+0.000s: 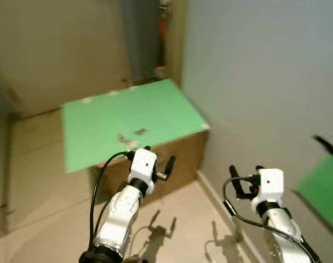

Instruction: Hang keys on a hook

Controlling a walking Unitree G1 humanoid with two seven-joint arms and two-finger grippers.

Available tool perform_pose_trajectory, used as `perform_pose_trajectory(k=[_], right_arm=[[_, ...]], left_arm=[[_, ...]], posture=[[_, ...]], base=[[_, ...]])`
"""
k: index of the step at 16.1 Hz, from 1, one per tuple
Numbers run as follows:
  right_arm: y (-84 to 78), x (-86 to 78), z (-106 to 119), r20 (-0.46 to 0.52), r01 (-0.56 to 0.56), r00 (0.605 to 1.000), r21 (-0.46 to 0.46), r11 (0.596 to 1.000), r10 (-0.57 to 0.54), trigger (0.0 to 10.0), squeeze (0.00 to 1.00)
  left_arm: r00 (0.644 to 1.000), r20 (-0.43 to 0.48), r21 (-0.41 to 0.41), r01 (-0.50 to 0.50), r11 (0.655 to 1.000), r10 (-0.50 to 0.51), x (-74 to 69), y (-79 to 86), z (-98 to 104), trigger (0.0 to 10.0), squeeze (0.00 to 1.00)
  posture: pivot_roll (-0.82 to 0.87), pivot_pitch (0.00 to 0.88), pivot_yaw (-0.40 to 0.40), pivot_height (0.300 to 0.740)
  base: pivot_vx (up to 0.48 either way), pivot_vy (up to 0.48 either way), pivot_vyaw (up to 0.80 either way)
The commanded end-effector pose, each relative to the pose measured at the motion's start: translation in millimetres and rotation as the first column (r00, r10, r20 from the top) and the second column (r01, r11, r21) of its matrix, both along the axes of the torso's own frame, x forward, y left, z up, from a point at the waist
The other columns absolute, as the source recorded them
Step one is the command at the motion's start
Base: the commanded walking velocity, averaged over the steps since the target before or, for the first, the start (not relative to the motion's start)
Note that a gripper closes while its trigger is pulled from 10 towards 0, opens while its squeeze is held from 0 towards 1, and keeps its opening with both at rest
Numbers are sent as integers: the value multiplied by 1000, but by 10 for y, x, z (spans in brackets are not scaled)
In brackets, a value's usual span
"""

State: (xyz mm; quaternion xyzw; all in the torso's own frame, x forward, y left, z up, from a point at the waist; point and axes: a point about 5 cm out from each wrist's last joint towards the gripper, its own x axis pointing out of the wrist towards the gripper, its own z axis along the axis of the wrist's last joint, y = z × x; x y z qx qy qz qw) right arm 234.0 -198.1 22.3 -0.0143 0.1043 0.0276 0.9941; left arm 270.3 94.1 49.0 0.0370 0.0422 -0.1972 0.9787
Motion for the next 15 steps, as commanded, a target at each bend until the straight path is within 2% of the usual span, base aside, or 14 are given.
perform_pose_trajectory(k=[1,4,9,11,15], right_arm=[[79,18,6,7,-23,1000,22,1000,23,10000,0],[99,38,-12,-1,-37,999,25,999,37,10000,0],[113,53,-23,-7,-46,999,25,999,46,10000,0],[127,54,-49,-21,-35,999,33,999,36,10000,0],[138,44,-56,-17,-39,999,22,999,40,10000,0]], left_arm=[[999,11,3,-31,1000,31,11,85,13,10000,0],[999,-5,51,-45,998,45,0,68,-30,10000,0],[999,27,36,-32,999,31,2,67,20,10000,0],[999,16,36,-34,999,34,8,71,11,10000,0],[1000,-2,93,-7,996,7,57,73,-7,10000,0]], posture=[[-162,0,-1,740],[-148,0,-6,740],[-141,0,-5,740],[-141,0,-3,740],[-143,0,-2,740]], base=[[0,480,744],[0,125,727],[0,0,709],[471,0,250],[480,0,0]])
